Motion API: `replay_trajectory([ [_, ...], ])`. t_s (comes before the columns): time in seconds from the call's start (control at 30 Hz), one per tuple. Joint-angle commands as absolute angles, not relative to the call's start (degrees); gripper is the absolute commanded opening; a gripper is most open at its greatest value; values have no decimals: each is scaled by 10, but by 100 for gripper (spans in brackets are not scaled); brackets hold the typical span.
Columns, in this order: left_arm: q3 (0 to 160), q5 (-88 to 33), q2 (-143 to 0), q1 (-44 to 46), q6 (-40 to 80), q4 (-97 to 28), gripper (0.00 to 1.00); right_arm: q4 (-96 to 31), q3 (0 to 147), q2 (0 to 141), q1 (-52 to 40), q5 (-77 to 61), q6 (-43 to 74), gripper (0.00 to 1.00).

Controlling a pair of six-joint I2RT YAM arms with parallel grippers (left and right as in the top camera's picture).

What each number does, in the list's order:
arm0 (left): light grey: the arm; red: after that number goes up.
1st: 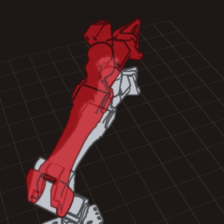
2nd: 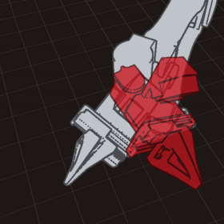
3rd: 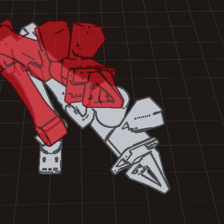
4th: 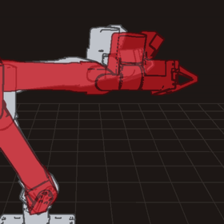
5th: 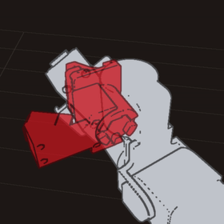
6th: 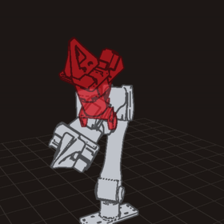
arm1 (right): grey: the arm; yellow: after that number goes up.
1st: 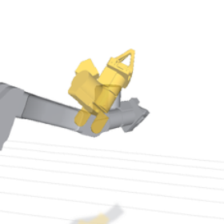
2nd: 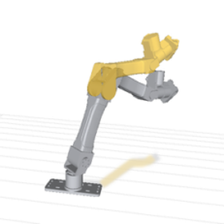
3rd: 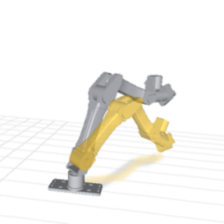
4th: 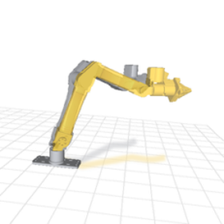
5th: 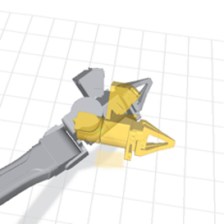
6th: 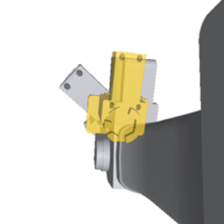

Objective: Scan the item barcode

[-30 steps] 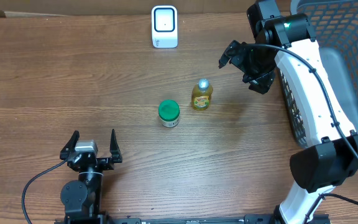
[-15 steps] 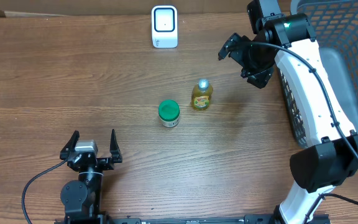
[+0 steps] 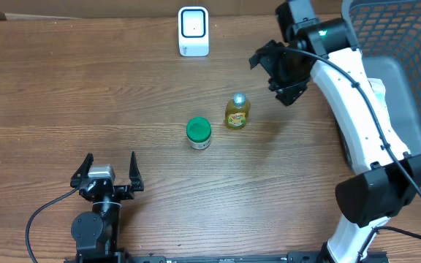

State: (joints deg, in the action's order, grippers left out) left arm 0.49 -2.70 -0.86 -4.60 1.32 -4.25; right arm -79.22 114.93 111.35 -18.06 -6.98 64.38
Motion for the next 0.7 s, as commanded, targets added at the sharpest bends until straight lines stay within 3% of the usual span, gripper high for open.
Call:
replay_trajectory([
  [0.0,3,-24,-3,-49,13,-43,100,-791,1147,1129,-200,-50,747,89],
  [0.43,3,-24,-3,-49,13,-43,100,-782,1147,1199,-256,-25,812,92],
  [0.67,3,-24,-3,-49,13,-43,100,-776,1147,1215,-257,-7,825,86],
])
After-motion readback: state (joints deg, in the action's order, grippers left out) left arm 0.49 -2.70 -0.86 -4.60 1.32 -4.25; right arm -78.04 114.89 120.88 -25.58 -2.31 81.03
